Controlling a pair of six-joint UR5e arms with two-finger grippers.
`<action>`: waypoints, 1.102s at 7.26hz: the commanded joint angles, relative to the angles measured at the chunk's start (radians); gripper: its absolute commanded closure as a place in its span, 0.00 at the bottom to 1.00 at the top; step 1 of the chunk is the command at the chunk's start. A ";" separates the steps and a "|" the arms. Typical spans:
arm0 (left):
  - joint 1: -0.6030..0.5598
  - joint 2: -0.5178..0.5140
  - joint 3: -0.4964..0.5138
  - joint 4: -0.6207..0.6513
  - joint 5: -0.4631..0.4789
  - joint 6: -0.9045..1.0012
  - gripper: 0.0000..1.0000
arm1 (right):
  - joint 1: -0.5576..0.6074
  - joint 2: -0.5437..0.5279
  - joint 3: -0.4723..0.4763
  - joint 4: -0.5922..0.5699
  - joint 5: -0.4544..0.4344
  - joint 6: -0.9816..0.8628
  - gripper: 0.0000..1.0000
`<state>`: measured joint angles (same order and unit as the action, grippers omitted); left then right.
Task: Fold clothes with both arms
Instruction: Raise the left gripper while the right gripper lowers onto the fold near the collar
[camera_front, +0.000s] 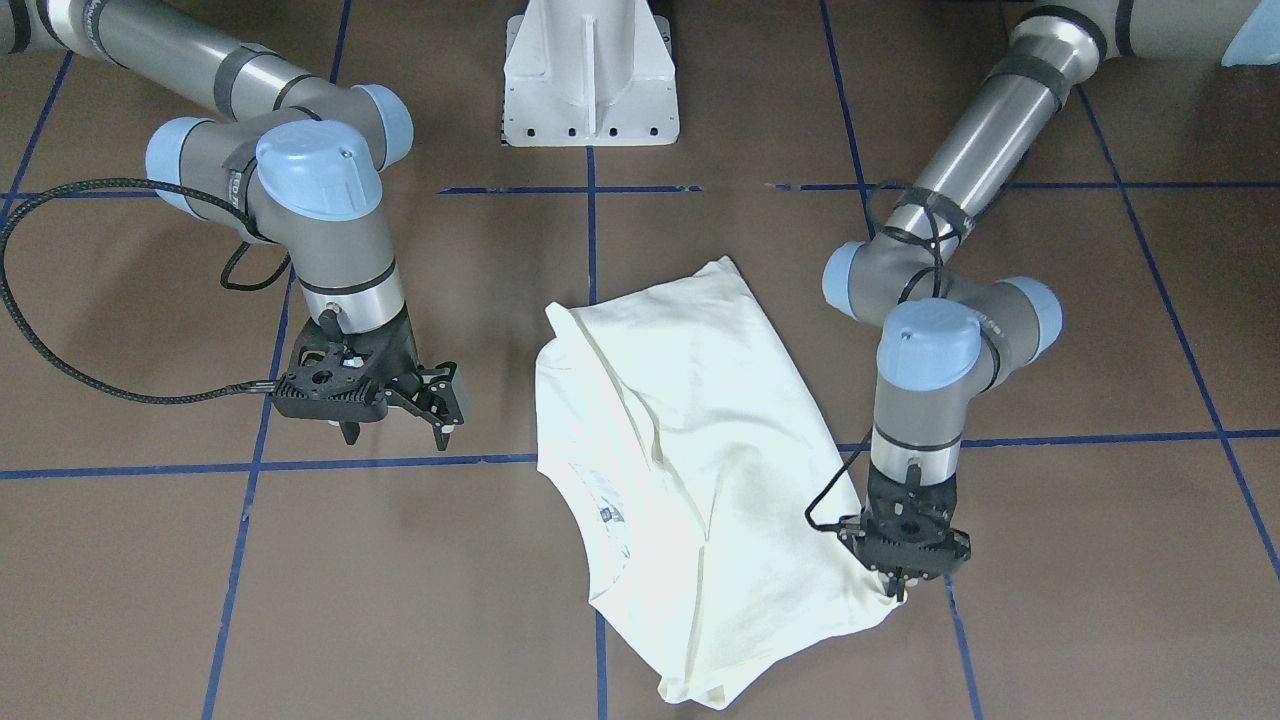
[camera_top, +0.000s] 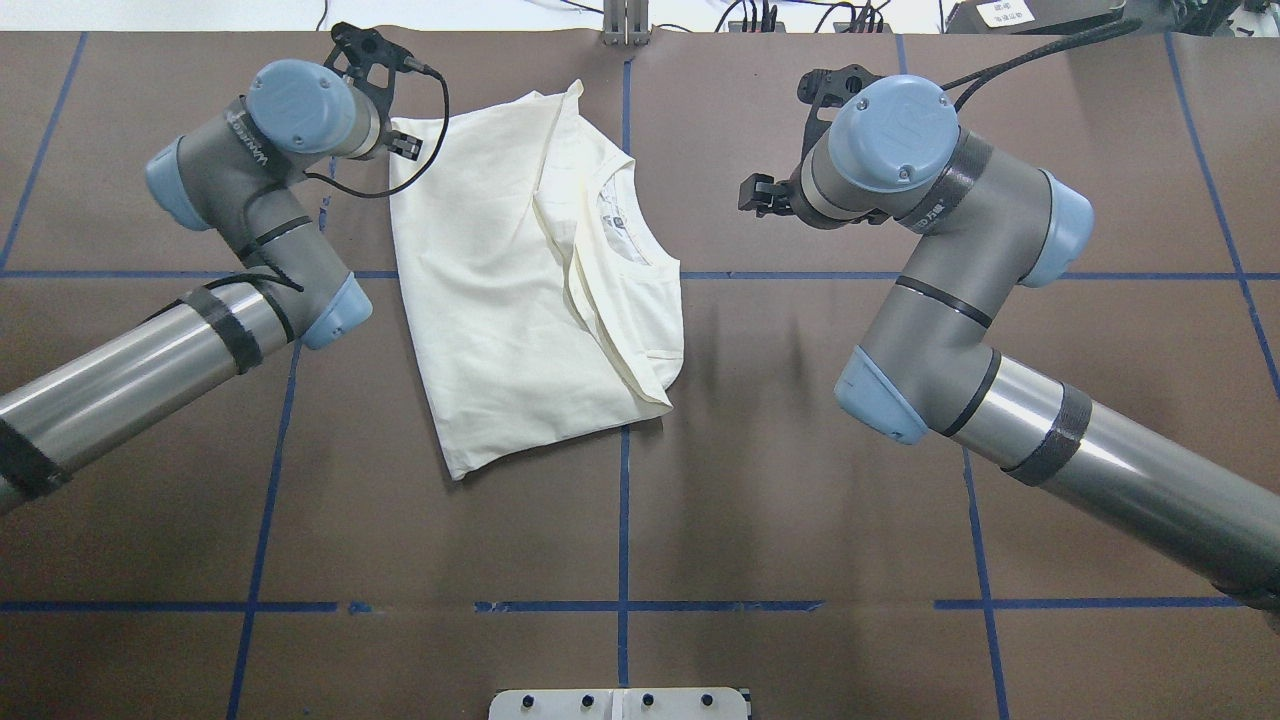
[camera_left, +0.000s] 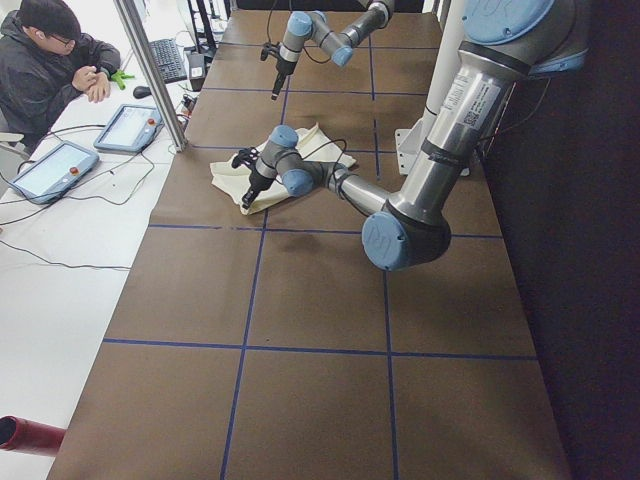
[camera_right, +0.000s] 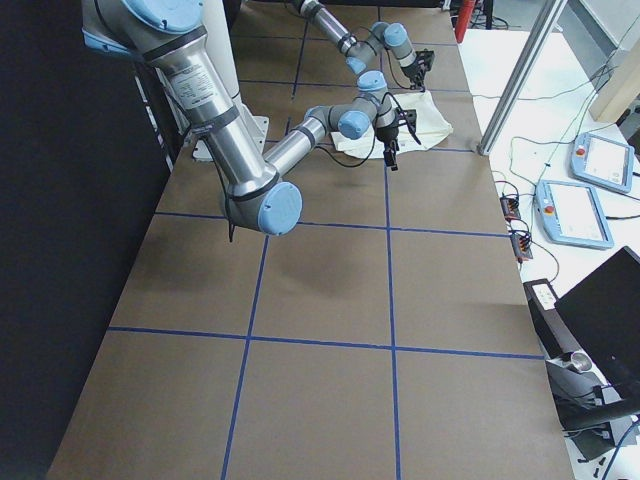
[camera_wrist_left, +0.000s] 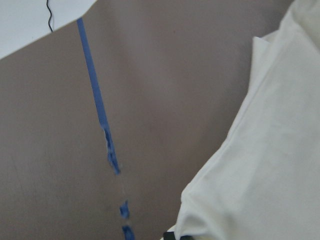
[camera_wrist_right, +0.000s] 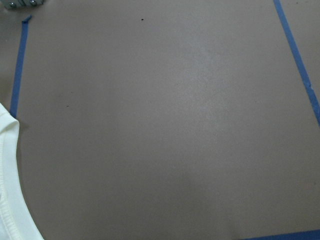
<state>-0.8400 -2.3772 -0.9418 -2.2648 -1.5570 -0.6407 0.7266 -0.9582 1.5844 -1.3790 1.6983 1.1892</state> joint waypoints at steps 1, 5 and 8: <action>-0.016 -0.089 0.113 -0.059 0.011 -0.030 1.00 | -0.003 0.006 0.000 0.000 0.000 0.006 0.00; -0.109 0.051 0.036 -0.225 -0.203 0.089 0.00 | -0.087 0.070 -0.061 0.113 -0.078 0.189 0.08; -0.111 0.128 -0.045 -0.272 -0.221 0.095 0.00 | -0.137 0.229 -0.297 0.165 -0.144 0.247 0.31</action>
<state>-0.9488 -2.2608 -0.9721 -2.5283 -1.7690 -0.5504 0.6098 -0.7711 1.3665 -1.2401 1.5762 1.4247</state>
